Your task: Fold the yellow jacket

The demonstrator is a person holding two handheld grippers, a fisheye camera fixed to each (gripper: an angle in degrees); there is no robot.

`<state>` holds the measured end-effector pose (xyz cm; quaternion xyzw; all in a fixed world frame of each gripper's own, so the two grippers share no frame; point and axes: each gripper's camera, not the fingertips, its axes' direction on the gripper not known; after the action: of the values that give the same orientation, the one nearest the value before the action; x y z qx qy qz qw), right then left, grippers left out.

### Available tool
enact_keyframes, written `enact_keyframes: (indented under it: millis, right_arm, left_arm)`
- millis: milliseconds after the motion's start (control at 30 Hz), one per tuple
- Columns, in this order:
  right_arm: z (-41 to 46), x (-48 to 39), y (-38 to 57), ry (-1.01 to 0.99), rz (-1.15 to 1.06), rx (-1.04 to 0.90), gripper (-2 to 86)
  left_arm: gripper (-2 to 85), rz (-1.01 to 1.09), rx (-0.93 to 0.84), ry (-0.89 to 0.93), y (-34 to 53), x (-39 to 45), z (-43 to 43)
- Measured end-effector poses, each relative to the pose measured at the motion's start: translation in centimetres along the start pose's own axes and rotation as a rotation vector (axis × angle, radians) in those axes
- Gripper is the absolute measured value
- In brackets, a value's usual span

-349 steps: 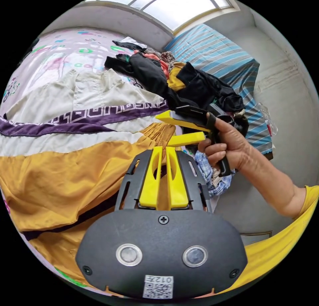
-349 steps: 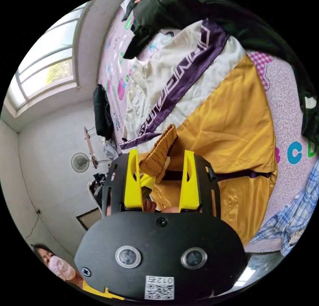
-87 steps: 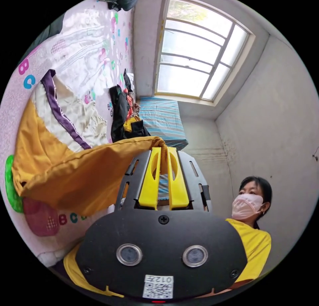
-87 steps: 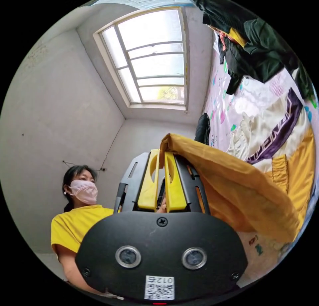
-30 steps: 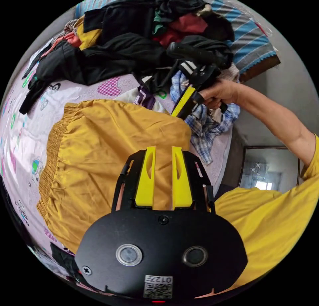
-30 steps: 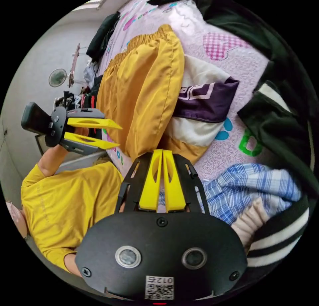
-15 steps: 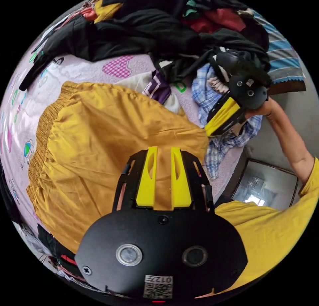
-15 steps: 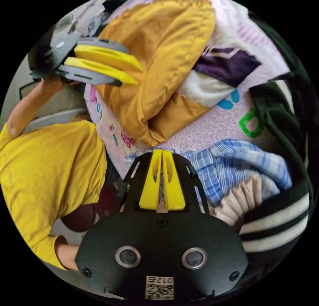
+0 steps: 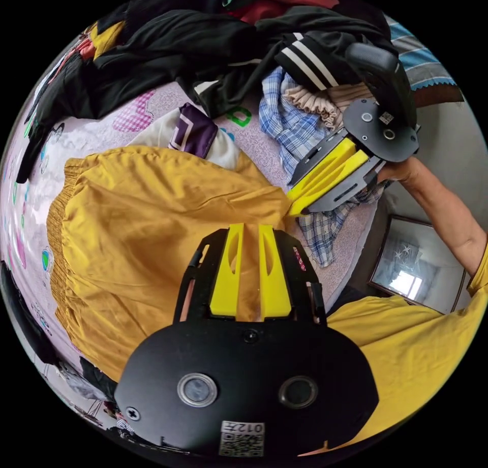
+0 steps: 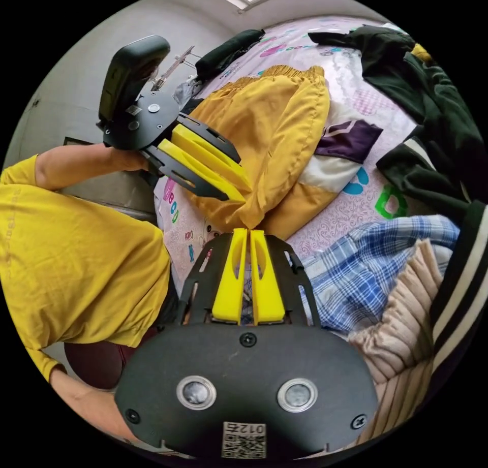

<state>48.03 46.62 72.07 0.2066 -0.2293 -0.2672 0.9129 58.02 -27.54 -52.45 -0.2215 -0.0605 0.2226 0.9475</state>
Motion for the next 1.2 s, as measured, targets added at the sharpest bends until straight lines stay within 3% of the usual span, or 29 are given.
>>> enact_keyframes:
  millis: [233, 467, 633, 733, 833, 933, 1067, 1200]
  right_arm:
    - [2.5, 1.4, 2.0, -0.041, 0.134, -0.111, 0.5]
    - [3.4, 2.0, 3.4, -0.058, 0.321, -0.034, 0.7]
    - [0.1, -2.6, 4.6, 0.177, 0.326, 0.148, 0.6]
    - [0.1, -4.9, 3.1, 0.176, 0.264, 0.252, 0.5]
    - [3.5, -4.5, 0.4, 0.174, 0.272, 0.172, 0.4]
    - [7.7, -3.0, -0.6, 0.299, 0.351, 0.000, 0.3]
    - [7.1, -3.2, -0.4, 0.337, 0.507, 0.054, 0.4]
    - [6.6, -9.1, -2.3, 0.452, 0.451, 0.160, 0.5]
  left_arm:
    - [3.0, 0.029, -0.105, -0.021, 1.3, 0.8, 5.1]
    - [3.1, -0.016, 0.012, 0.010, 8.6, -1.0, 4.9]
    - [3.1, -0.222, 0.200, 0.046, 24.0, -6.4, 3.0]
    - [3.1, -0.397, 0.227, 0.036, 34.0, -10.0, 4.9]
    - [3.2, -0.556, 0.241, 0.043, 43.5, -13.0, 7.7]
    - [3.3, -0.679, 0.267, 0.016, 52.3, -15.3, 10.2]
    - [3.7, -0.824, 0.315, -0.022, 62.9, -18.2, 13.0]
    - [4.4, -0.974, 0.391, -0.025, 73.3, -21.8, 17.0]
